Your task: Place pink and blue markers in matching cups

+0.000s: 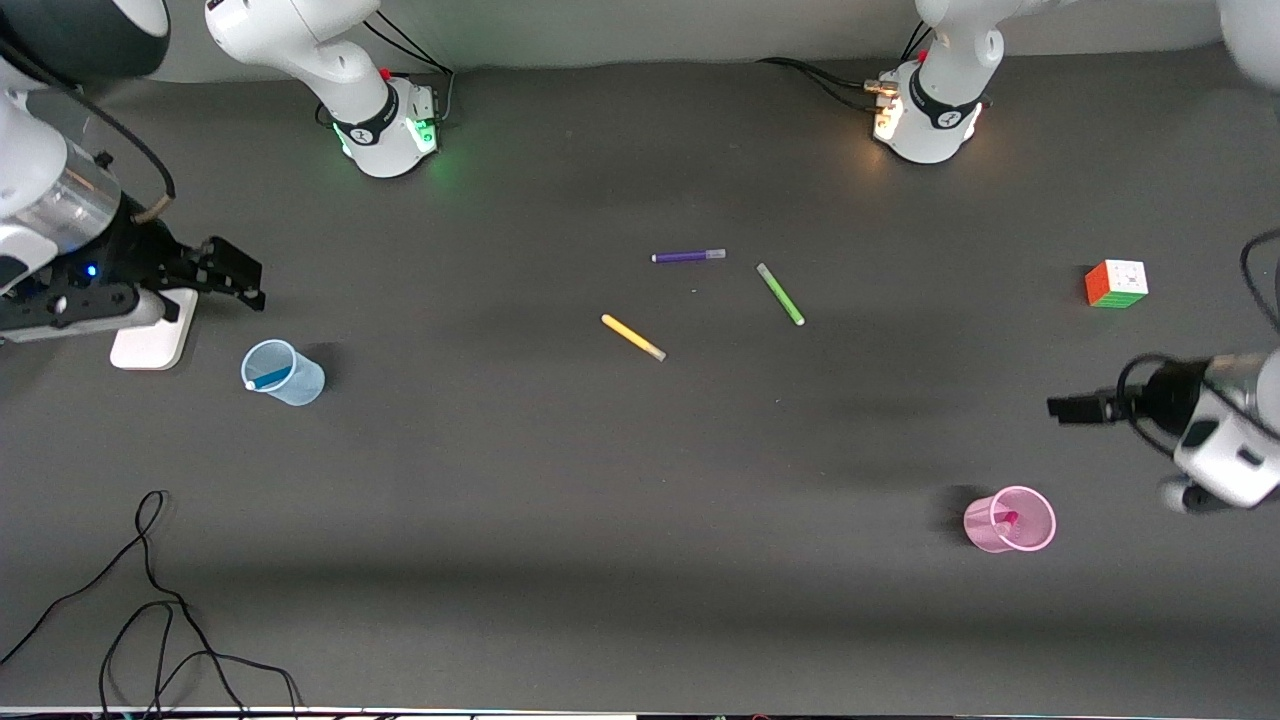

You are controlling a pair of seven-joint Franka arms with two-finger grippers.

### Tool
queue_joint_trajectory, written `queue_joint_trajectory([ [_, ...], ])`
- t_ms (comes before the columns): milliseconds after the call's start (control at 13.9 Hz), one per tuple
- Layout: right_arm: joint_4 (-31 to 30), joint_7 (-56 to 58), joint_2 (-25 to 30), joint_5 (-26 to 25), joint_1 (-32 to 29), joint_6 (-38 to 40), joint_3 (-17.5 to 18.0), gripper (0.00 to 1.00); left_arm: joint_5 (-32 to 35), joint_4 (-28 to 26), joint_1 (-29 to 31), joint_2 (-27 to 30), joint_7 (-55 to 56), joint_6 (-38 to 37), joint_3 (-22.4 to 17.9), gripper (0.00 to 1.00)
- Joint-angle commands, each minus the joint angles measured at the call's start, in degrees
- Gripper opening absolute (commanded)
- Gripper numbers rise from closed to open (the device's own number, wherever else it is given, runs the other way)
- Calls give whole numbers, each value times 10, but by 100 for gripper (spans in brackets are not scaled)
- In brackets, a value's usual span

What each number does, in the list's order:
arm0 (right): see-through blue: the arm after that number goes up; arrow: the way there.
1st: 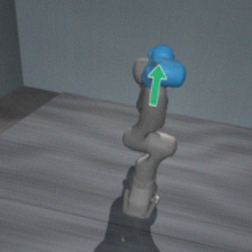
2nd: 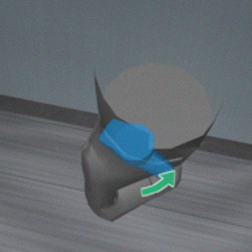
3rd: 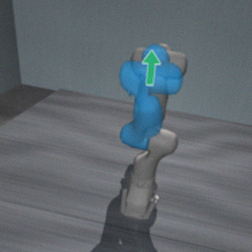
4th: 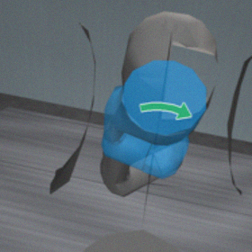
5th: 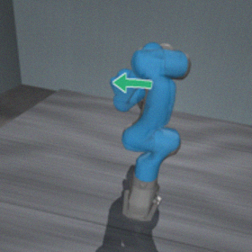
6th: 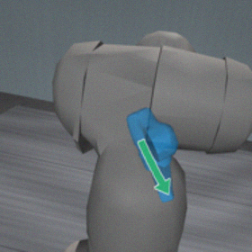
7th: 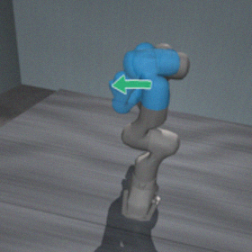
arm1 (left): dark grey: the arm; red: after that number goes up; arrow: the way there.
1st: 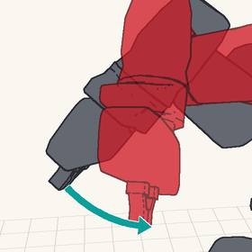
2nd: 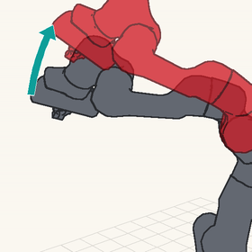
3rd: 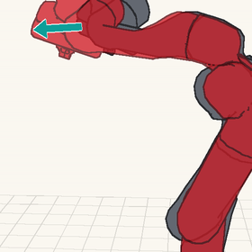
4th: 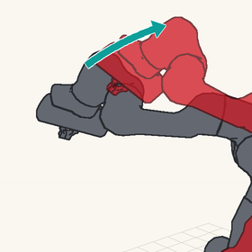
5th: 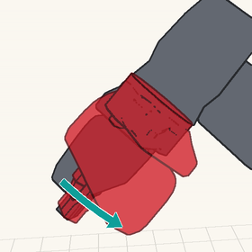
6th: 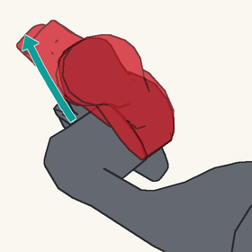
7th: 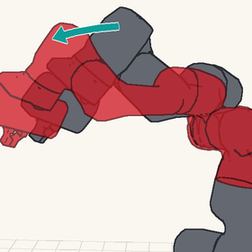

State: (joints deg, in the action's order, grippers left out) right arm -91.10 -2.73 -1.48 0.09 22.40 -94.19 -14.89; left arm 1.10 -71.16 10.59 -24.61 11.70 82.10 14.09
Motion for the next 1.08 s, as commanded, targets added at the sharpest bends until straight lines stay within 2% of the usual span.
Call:
queue_joint_trajectory([
  [0, 27, -7, -10, 11, -95, 14, 81, 100, 27, -191, 5, 159, -31, 71, -13, 100],
  [144, 28, -7, -5, 11, -146, 16, 128, 100, 30, -246, 7, 209, -37, 105, -14, 100],
  [360, 22, -4, -1, 9, -160, 19, 137, 100, 31, -336, 11, 268, -38, 168, -14, 100],
  [1009, 22, -5, -6, 8, -164, 20, 137, 100, 21, -280, 10, 254, -46, 124, -14, 100],
])
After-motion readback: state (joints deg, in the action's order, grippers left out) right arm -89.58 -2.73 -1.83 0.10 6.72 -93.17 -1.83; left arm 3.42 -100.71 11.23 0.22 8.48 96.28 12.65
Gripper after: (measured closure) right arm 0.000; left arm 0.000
